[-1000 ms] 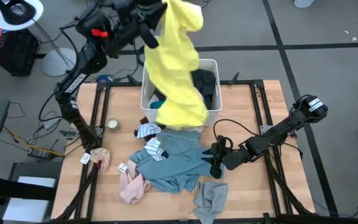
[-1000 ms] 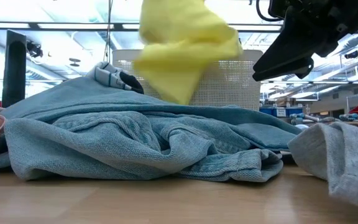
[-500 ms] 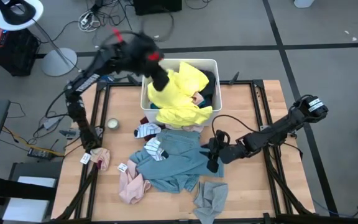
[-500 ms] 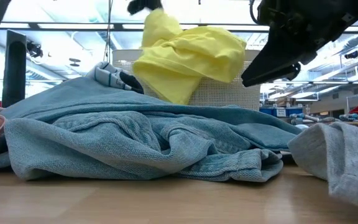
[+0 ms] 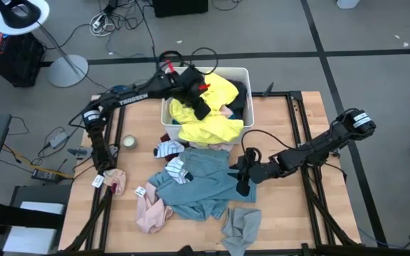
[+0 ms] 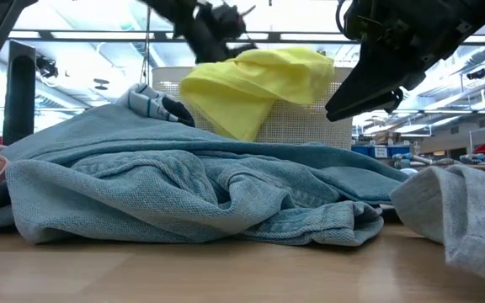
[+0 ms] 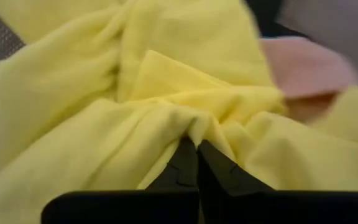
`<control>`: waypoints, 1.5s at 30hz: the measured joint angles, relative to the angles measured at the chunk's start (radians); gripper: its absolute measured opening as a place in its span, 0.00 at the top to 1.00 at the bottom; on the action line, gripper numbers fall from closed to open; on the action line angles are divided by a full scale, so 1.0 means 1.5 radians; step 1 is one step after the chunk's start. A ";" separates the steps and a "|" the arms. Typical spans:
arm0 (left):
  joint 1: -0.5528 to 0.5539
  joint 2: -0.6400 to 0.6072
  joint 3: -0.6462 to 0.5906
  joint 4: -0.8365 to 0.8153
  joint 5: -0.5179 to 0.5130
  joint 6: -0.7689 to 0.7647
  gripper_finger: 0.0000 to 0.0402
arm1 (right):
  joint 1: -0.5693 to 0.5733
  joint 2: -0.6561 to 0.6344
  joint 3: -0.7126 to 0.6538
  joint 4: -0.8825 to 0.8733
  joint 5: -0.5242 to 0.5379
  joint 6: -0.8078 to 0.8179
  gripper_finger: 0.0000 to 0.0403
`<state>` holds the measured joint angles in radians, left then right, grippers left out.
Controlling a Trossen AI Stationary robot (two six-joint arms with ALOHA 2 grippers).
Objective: Sort clothes
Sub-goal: Put the yellow cloth into the white laundry bin
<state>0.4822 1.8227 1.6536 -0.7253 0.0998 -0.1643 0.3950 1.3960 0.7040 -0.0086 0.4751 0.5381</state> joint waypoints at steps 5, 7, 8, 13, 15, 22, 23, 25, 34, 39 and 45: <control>0.035 -0.001 -0.128 0.162 0.009 -0.043 0.98 | -0.001 0.000 0.000 0.000 0.000 -0.001 0.69; 0.045 -0.002 -0.174 0.228 0.010 -0.069 0.97 | -0.002 0.000 0.000 0.000 0.000 -0.003 0.69; 0.051 -0.002 -0.192 0.252 0.011 -0.082 0.96 | -0.002 0.000 0.000 -0.001 0.000 -0.006 0.69; 0.077 -0.003 -0.250 0.292 0.037 -0.103 0.84 | -0.008 0.000 0.000 -0.004 0.000 -0.011 0.69; 0.083 -0.003 -0.257 0.291 0.045 -0.118 0.78 | -0.017 0.000 0.000 -0.004 0.000 -0.019 0.69; 0.096 0.000 -0.211 0.240 0.124 -0.122 0.69 | -0.043 0.000 0.000 -0.006 -0.015 -0.029 0.69; 0.095 0.000 -0.194 0.222 0.128 -0.118 0.69 | -0.043 0.000 0.000 -0.006 -0.020 -0.029 0.69; 0.089 -0.004 -0.158 0.175 0.129 -0.098 0.69 | -0.043 0.000 0.000 -0.008 -0.021 -0.030 0.69; 0.059 -0.010 0.021 -0.033 0.099 -0.030 0.68 | -0.052 0.000 0.000 -0.017 -0.022 -0.041 0.69; 0.025 -0.011 0.090 -0.079 0.128 -0.013 0.68 | -0.051 0.000 0.000 -0.023 -0.023 -0.041 0.69; -0.028 -0.012 0.129 -0.087 0.147 -0.016 0.68 | -0.051 0.000 0.000 -0.022 -0.023 -0.041 0.69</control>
<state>0.4395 1.8053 1.8477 -0.8562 0.3203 -0.1883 0.3180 1.3960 0.7040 -0.0418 0.4405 0.4768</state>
